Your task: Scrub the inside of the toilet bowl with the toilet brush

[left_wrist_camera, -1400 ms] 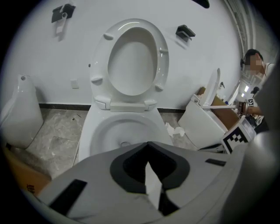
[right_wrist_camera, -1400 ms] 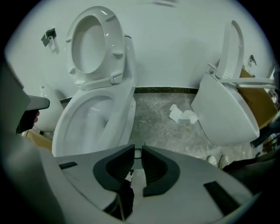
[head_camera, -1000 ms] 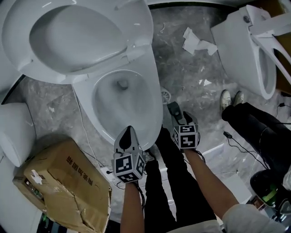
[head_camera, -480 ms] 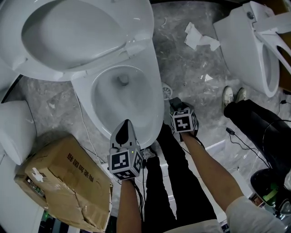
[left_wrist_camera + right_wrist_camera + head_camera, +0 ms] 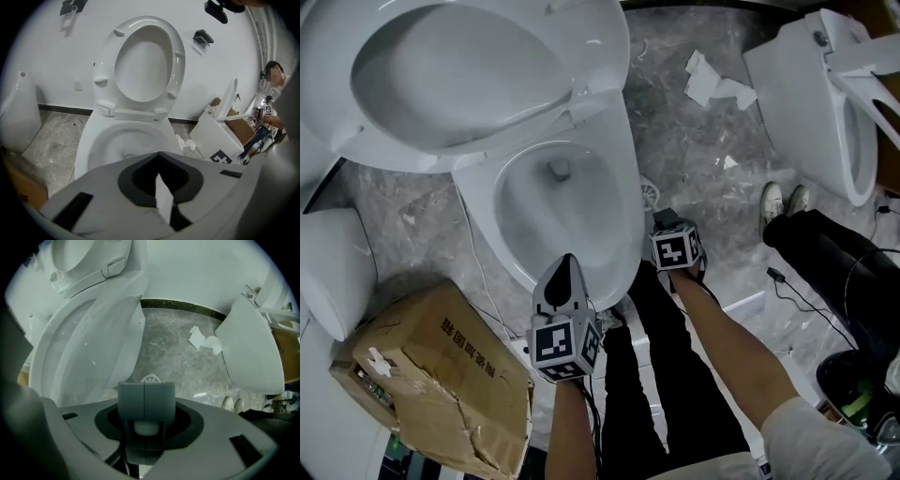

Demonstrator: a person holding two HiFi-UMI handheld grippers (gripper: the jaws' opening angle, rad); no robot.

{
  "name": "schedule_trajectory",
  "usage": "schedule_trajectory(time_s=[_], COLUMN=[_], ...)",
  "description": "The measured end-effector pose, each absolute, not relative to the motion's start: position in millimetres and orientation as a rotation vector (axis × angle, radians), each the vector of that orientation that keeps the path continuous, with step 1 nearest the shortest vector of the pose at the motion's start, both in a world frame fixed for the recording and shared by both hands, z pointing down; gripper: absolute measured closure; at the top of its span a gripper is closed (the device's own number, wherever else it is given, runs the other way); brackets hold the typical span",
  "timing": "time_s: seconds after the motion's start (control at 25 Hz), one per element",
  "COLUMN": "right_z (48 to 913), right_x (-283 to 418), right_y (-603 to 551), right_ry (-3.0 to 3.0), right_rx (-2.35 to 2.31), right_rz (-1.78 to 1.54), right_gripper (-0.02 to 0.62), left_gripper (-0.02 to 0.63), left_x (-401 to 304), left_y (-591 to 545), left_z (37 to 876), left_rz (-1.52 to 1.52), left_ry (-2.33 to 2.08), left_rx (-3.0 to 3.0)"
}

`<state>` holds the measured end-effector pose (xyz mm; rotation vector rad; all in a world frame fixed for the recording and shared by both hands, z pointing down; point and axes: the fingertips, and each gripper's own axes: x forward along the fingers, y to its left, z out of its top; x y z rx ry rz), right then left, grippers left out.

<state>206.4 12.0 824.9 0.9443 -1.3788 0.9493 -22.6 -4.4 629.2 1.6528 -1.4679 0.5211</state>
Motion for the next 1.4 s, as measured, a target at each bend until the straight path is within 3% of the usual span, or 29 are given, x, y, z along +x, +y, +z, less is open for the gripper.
schedule_trajectory(time_s=[1.08, 1.4], right_z=[838.0, 780.6], right_x=[216.6, 218.1], right_y=[14.6, 17.0], right_ry=[-1.363, -1.389], right_rx=[0.880, 0.930], right_rz=[0.725, 0.708], right_gripper=[0.411, 0.417], left_gripper=[0.577, 0.577], left_x=[-52.8, -46.9], left_y=[-0.4, 24.3], left_z=[629.4, 599.6], left_rz=[0.491, 0.532], left_ry=[-1.539, -1.521], left_rx=[1.625, 1.705])
